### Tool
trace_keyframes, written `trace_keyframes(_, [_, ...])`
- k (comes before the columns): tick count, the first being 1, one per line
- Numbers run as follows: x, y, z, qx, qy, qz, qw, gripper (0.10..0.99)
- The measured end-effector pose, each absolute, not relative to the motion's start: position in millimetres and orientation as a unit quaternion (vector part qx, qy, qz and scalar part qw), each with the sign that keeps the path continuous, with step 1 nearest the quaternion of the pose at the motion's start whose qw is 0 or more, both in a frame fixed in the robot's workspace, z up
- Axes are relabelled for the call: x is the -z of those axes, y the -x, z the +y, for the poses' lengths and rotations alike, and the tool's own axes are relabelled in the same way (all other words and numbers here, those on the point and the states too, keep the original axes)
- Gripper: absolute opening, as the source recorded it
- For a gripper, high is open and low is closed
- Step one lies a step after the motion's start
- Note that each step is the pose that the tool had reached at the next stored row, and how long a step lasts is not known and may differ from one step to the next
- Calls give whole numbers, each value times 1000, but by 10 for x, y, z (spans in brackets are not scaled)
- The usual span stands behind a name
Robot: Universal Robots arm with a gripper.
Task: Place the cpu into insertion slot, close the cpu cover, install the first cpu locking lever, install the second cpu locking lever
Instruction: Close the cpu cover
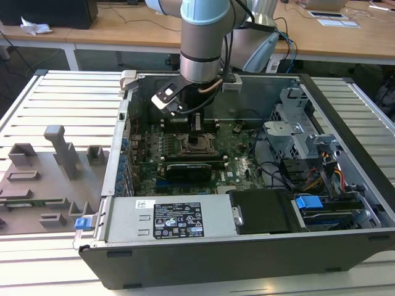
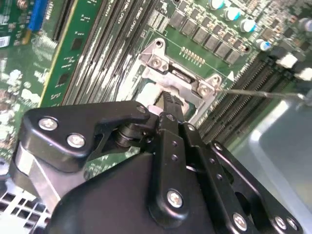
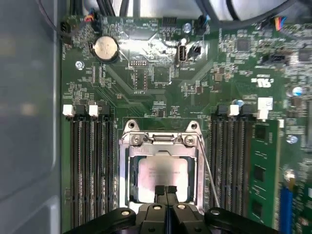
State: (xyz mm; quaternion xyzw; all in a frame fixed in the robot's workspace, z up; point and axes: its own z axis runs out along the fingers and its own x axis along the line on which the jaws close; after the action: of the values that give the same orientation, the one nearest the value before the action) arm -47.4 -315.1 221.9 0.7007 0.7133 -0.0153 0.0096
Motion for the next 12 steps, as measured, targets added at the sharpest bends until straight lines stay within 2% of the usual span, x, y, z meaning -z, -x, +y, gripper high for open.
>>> trace_keyframes(8, [-2669, 474, -3151, 15, -701, 713, 10, 106])
trace_keyframes(12, [-2778, 474, -3151, 15, -701, 713, 10, 106])
